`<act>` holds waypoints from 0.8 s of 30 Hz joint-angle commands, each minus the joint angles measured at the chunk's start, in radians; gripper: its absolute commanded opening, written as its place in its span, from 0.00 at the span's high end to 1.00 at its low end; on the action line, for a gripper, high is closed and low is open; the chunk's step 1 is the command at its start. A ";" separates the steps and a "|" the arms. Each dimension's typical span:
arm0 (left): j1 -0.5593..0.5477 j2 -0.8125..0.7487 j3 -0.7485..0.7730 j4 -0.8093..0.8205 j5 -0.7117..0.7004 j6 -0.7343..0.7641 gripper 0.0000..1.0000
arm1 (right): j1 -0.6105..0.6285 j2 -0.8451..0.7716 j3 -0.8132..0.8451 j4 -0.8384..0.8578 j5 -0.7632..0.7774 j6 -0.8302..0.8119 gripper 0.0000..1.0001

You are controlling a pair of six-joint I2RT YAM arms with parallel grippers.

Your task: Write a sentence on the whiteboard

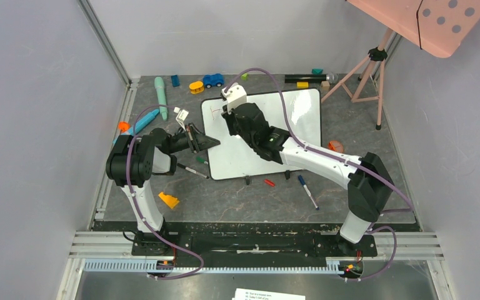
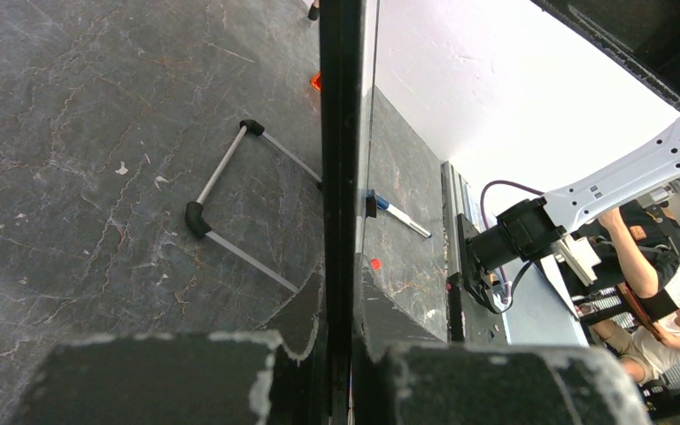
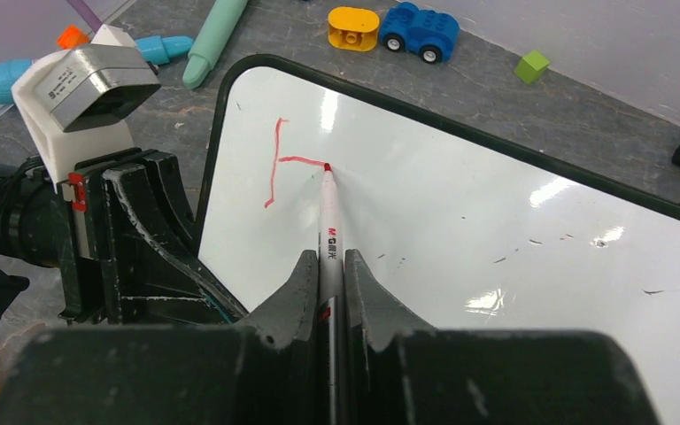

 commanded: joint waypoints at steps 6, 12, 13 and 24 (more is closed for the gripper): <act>-0.015 0.014 0.003 0.055 0.010 0.082 0.98 | -0.022 -0.040 -0.009 -0.016 0.013 0.004 1.00; -0.014 0.013 0.001 0.055 0.011 0.083 0.98 | -0.024 -0.093 -0.017 0.043 -0.035 -0.007 1.00; -0.016 0.012 0.001 0.055 0.010 0.083 0.98 | -0.024 -0.098 -0.016 0.049 -0.039 -0.010 1.00; -0.016 0.011 0.000 0.055 0.011 0.085 0.98 | -0.035 -0.080 0.024 0.031 -0.057 -0.018 1.00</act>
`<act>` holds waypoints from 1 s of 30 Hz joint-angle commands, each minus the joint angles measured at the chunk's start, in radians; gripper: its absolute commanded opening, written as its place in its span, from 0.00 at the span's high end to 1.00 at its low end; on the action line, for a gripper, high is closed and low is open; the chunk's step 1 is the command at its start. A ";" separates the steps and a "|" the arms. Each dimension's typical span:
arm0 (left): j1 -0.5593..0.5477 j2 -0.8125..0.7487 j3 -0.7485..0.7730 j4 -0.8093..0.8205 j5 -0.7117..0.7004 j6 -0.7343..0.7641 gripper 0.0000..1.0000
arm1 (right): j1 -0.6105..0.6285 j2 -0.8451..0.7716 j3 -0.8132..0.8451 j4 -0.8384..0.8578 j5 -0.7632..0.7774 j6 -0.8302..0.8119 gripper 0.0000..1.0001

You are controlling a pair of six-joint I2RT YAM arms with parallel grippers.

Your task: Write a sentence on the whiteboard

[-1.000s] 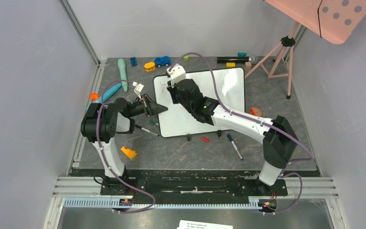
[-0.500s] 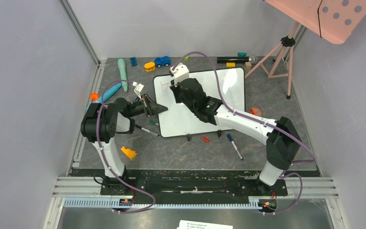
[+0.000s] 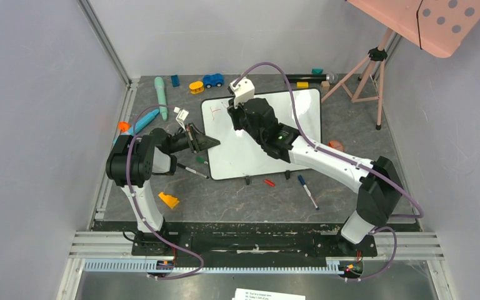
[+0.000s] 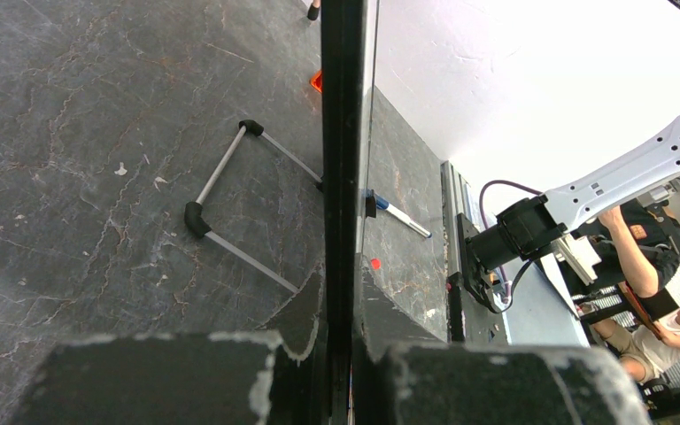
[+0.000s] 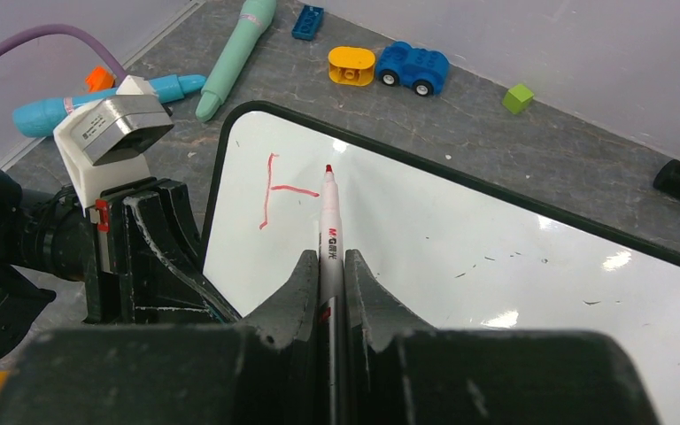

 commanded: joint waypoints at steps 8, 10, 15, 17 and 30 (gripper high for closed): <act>-0.015 0.010 0.000 0.053 0.010 0.085 0.98 | -0.007 0.040 0.075 0.009 -0.041 -0.006 1.00; -0.014 0.011 0.000 0.053 0.010 0.085 0.98 | -0.007 0.050 0.081 0.007 -0.043 -0.005 1.00; -0.014 0.012 0.000 0.053 0.010 0.085 0.98 | -0.007 0.067 0.095 0.002 -0.041 -0.005 1.00; -0.015 0.011 0.000 0.053 0.009 0.085 0.98 | -0.007 0.070 0.096 0.002 -0.034 -0.007 1.00; -0.015 0.011 0.001 0.054 0.009 0.083 0.98 | -0.013 0.087 0.093 -0.002 -0.006 -0.008 1.00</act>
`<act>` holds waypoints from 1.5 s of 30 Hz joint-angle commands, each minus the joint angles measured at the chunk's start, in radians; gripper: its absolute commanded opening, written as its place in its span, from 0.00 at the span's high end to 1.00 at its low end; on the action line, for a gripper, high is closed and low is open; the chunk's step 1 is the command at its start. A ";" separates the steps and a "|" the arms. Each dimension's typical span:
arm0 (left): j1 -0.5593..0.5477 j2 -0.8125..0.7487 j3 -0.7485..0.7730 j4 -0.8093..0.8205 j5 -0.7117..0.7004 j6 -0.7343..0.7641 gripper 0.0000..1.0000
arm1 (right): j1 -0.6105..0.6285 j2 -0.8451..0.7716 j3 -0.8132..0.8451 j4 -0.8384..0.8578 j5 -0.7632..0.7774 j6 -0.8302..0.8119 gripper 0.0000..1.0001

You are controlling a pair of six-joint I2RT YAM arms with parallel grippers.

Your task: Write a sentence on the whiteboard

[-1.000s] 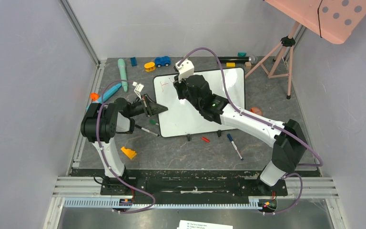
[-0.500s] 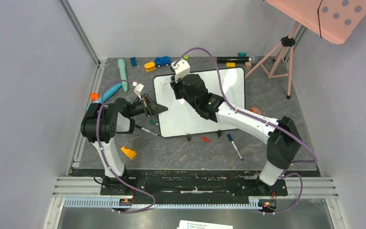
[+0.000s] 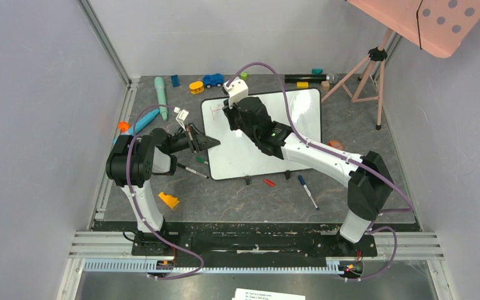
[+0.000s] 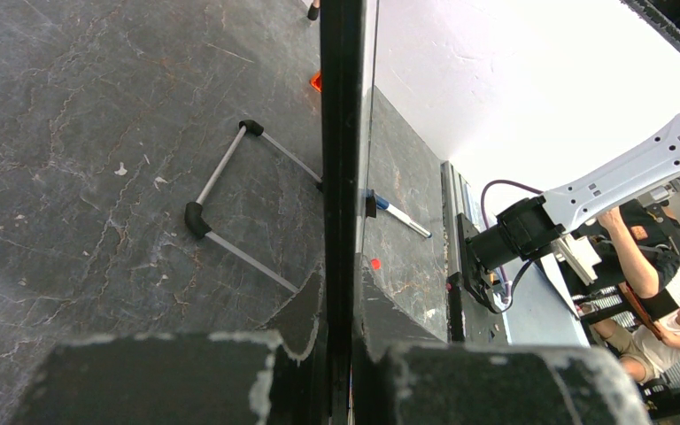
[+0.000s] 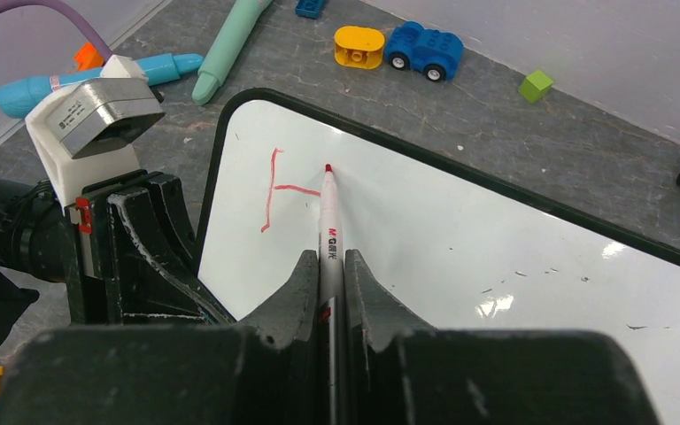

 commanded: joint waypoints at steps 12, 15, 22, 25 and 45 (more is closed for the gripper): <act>-0.014 0.011 0.000 0.053 0.009 0.083 0.98 | -0.010 -0.004 0.007 0.010 0.012 0.001 1.00; -0.014 0.011 0.001 0.053 0.009 0.084 0.98 | -0.009 -0.017 -0.012 0.008 0.008 0.003 1.00; -0.015 0.012 0.000 0.053 0.010 0.082 0.98 | -0.010 -0.046 -0.066 0.008 -0.014 0.022 1.00; -0.014 0.012 0.000 0.053 0.010 0.085 0.98 | -0.009 -0.058 -0.089 0.008 -0.021 0.027 1.00; -0.015 0.008 -0.002 0.053 0.009 0.086 0.98 | -0.017 -0.142 -0.145 0.030 -0.094 0.043 1.00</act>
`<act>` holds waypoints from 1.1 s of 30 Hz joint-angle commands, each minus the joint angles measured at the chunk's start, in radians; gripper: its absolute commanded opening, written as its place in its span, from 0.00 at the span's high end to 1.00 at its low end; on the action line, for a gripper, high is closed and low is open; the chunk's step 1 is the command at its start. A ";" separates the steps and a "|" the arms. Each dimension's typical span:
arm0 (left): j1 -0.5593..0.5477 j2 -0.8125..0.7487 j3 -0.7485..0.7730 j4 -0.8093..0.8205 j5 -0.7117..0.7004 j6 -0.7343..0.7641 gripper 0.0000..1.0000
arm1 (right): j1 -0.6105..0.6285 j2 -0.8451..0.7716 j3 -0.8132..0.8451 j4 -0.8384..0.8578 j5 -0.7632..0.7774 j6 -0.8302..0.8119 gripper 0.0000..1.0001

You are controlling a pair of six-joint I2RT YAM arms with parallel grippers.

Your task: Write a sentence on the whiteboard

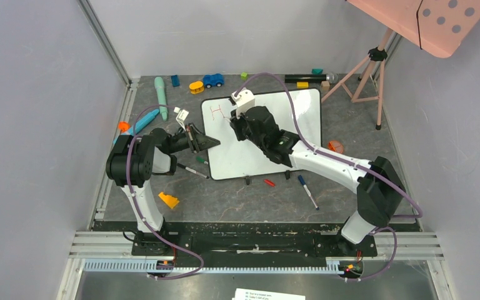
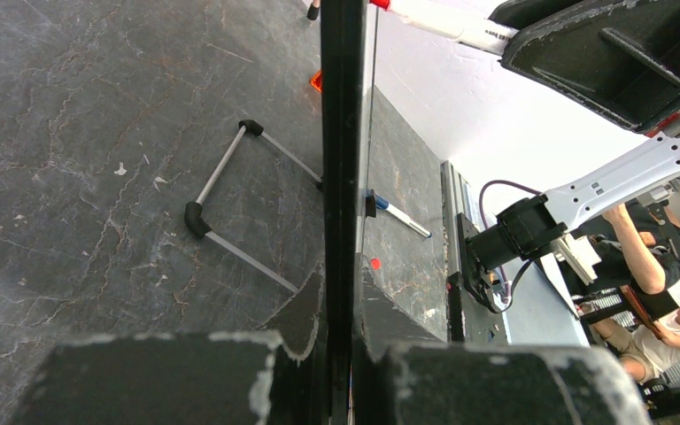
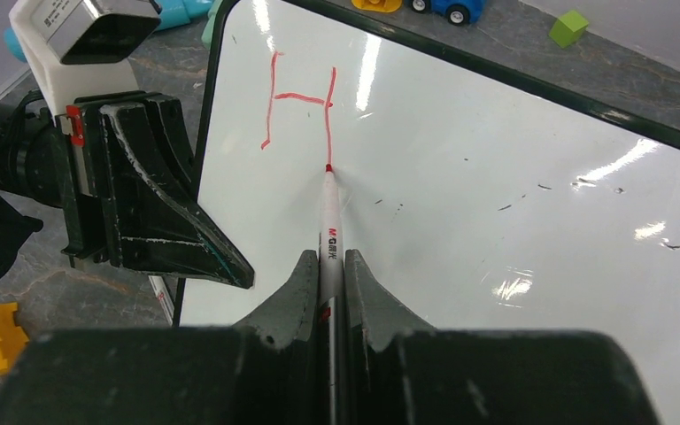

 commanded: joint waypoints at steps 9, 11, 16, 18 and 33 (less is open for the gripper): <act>-0.011 0.005 0.004 0.054 0.013 0.082 0.98 | -0.024 -0.160 -0.043 0.084 -0.105 0.030 1.00; -0.012 0.003 0.006 0.054 0.015 0.081 0.98 | -0.025 -0.190 -0.073 0.094 -0.091 0.049 1.00; -0.005 0.005 0.012 0.054 0.015 0.069 0.98 | -0.026 -0.255 -0.143 0.100 -0.026 0.078 1.00; -0.002 0.011 0.008 0.054 0.006 0.066 0.98 | -0.026 -0.270 -0.157 0.087 -0.011 0.081 1.00; 0.007 -0.006 -0.010 0.054 -0.006 0.080 0.98 | -0.026 -0.178 -0.038 0.002 -0.093 0.107 1.00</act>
